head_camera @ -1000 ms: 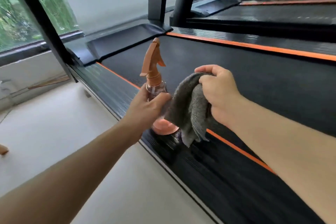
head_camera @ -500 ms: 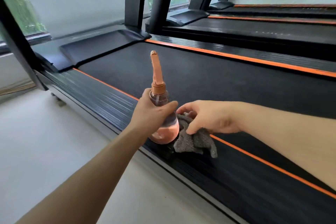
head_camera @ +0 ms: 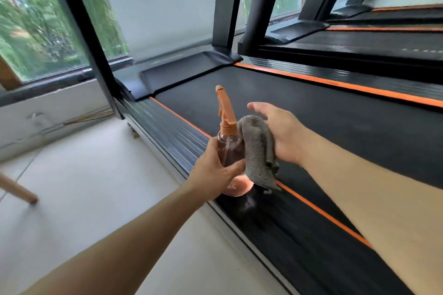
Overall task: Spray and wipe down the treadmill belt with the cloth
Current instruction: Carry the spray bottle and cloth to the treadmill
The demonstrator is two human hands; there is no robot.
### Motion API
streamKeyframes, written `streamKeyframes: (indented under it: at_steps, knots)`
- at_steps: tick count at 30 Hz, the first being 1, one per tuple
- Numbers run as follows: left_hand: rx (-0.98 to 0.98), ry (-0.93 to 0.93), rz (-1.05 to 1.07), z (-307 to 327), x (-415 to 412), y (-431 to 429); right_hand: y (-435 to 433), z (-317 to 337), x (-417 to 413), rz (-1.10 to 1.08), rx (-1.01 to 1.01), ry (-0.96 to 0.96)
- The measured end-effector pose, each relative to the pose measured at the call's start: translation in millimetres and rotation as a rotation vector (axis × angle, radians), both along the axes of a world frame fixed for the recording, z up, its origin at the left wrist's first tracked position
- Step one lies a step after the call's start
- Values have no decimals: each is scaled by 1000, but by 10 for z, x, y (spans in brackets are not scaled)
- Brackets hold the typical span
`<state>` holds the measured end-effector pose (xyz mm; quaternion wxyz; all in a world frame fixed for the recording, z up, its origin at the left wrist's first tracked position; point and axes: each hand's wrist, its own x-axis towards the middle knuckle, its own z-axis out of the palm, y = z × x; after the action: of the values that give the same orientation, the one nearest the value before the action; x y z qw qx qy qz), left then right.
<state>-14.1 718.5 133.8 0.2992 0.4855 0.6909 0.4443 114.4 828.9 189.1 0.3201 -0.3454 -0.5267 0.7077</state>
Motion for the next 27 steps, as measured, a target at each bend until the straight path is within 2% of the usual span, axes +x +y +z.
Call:
streamKeyframes:
  at_steps: [2, 4, 5, 8, 10, 12, 16, 19, 23, 27]
  knots:
    - [-21, 9, 19, 79, -16, 65, 66, 51, 51, 327, -58, 56]
    - [-39, 25, -9, 184, 7, 128, 101, 39, 54, 557, 91, 12]
    - [-48, 29, -38, 231, 28, 179, 114, 14, 22, 560, 184, -30]
    - [-151, 88, -156, 436, 113, 264, 131, -98, -172, 278, 359, -101]
    - [-276, 99, -197, 580, 94, 339, 165, -141, -223, 109, 369, -64]
    - [-380, 58, -151, 671, 22, 405, 260, -160, -196, 30, 364, -53]
    - [-286, -126, -43, 630, -58, 634, 405, -217, -60, 46, 309, -4]
    - [-287, -172, -143, 486, 40, 939, 457, -265, 105, 87, 188, 14]
    - [-257, -2, -258, 312, 41, 1242, 581, -337, 230, 104, -21, 19]
    - [-197, 193, -243, 206, -219, 1433, 659, -354, 169, 58, -88, 6]
